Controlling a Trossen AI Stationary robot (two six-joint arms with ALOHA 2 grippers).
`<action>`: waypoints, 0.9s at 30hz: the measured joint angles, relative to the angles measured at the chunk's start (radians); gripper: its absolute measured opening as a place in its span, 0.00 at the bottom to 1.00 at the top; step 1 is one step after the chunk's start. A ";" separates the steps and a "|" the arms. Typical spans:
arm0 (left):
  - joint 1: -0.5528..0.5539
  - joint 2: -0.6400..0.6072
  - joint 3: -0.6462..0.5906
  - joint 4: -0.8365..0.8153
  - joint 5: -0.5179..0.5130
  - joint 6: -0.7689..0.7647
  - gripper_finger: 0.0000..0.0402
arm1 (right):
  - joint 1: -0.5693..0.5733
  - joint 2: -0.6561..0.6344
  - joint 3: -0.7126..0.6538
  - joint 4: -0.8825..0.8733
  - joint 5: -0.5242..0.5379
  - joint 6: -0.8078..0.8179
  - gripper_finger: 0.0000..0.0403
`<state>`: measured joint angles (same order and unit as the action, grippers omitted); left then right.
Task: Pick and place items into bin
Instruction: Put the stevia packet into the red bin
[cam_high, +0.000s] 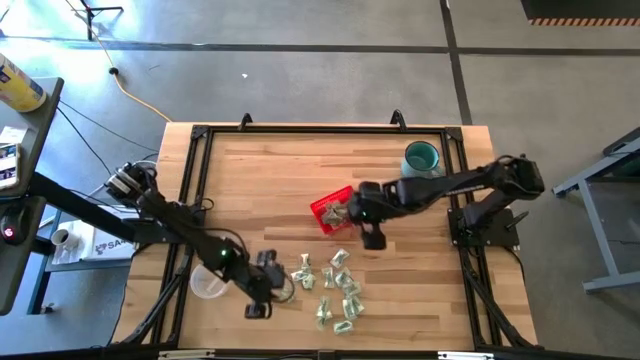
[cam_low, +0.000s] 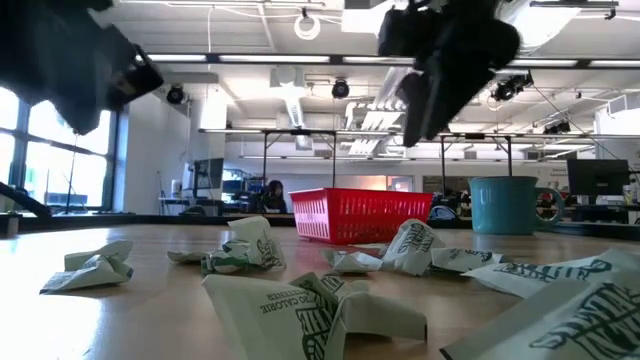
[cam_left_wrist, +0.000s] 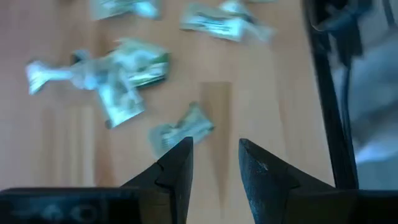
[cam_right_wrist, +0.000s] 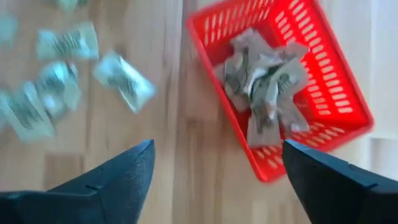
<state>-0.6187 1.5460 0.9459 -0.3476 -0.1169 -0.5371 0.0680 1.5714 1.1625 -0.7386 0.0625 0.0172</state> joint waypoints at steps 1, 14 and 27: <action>-0.009 0.011 0.000 0.015 0.000 0.031 0.41 | 0.019 -0.003 0.000 -0.018 0.030 -0.010 0.86; 0.019 0.187 0.076 -0.057 -0.032 0.401 0.41 | 0.127 -0.006 0.000 -0.084 0.149 0.137 0.92; 0.037 0.231 0.079 -0.005 0.021 0.534 0.60 | 0.129 -0.006 0.000 -0.096 0.170 0.192 0.92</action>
<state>-0.5819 1.7767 1.0245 -0.3523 -0.0959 -0.0035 0.1974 1.5650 1.1625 -0.8348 0.2329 0.2092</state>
